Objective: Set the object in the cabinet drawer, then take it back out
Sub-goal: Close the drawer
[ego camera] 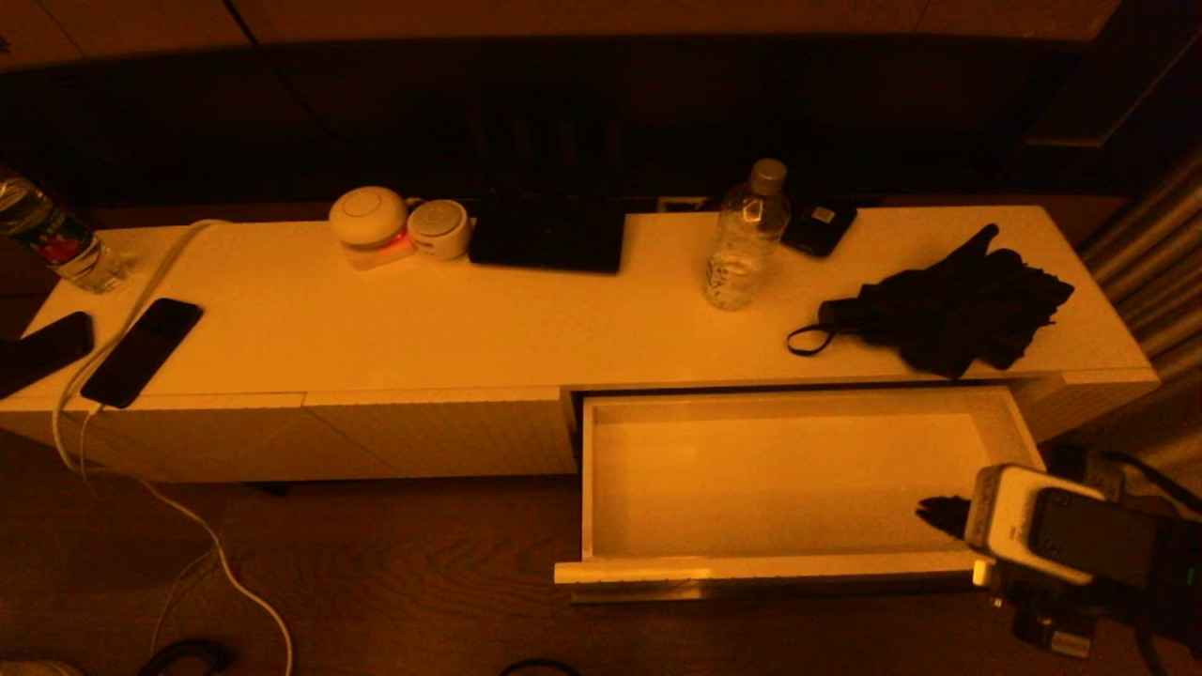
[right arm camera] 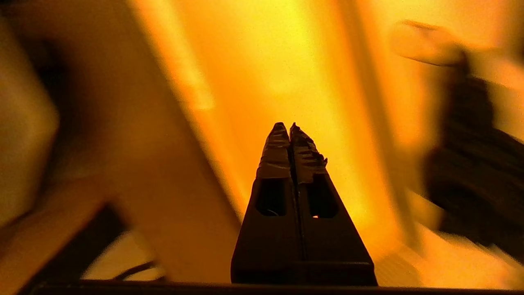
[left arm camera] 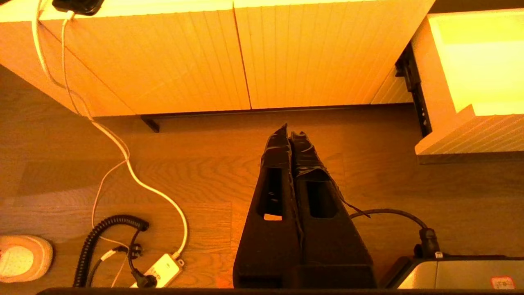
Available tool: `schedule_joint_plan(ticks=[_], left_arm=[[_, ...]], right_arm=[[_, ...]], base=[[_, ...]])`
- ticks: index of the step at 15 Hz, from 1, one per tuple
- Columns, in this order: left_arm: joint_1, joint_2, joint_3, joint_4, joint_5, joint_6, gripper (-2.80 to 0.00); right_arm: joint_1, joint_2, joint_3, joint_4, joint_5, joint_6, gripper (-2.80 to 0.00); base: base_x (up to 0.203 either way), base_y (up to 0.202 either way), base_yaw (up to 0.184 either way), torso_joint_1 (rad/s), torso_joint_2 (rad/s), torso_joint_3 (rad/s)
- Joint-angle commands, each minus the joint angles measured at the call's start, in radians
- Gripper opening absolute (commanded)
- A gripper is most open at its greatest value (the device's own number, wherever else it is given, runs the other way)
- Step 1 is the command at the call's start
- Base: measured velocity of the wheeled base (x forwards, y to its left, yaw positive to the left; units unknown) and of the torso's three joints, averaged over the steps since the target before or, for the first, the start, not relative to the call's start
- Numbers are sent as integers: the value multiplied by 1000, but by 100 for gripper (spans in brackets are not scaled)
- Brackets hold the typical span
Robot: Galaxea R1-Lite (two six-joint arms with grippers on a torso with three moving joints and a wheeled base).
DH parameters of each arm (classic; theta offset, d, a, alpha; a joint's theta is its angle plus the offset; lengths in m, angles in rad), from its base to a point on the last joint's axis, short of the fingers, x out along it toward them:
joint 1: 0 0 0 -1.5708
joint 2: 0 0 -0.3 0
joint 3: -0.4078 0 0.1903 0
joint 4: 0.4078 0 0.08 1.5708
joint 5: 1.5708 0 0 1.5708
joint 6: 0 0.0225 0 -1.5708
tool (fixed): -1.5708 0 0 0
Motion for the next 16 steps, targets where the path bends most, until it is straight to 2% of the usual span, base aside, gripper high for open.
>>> schedule_joint_plan(ticks=[1,3,5,7,11,16], left_arm=[[0,0,0,0,0,0,-280],[0,0,0,0,0,0,-280],[0,0,0,0,0,0,-280],[0,0,0,0,0,0,-280],[0,0,0,0,0,0,-280],[0,0,0,0,0,0,-280]], right_arm=[[-21,91,52,5,137,-23,-280],[-49,124,84,14,233,-82,-280],[-118,171,106,60,345,-238,-280],[-154,202,117,121,361,-309,-280],[-189,246,182,114,362,-321,-280],[-204,307,186,97,352,-322,-280]], base=[[0,0,0,0,0,0],[0,0,0,0,0,0],[0,0,0,0,0,0],[0,0,0,0,0,0],[0,0,0,0,0,0],[0,0,0,0,0,0]])
